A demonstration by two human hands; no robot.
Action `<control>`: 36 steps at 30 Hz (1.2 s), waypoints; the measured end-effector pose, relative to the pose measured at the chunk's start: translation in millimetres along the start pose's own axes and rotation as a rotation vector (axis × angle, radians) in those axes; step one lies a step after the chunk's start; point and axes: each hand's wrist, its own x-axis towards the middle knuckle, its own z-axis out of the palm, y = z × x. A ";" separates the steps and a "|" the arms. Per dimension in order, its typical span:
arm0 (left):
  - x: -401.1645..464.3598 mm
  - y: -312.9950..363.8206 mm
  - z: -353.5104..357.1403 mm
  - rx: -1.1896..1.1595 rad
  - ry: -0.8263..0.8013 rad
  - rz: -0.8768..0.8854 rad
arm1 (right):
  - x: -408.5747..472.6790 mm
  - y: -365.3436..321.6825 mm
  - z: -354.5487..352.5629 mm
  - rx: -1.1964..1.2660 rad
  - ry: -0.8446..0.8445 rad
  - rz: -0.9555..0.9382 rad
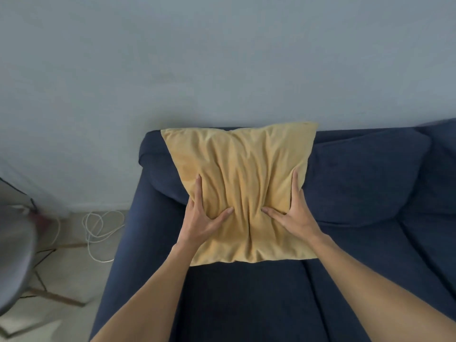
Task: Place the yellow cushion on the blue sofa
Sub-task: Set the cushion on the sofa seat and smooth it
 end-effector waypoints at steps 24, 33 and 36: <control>2.5 -184.7 113.4 -0.072 -0.012 -0.219 | 1.0 182.2 124.7 -0.075 -0.044 0.165; 14.9 -214.0 88.4 -0.046 -0.143 -0.299 | -9.9 185.8 143.4 -0.048 -0.032 0.274; 21.2 -210.1 77.1 0.065 -0.096 -0.311 | -7.2 179.3 136.0 -0.034 0.067 0.282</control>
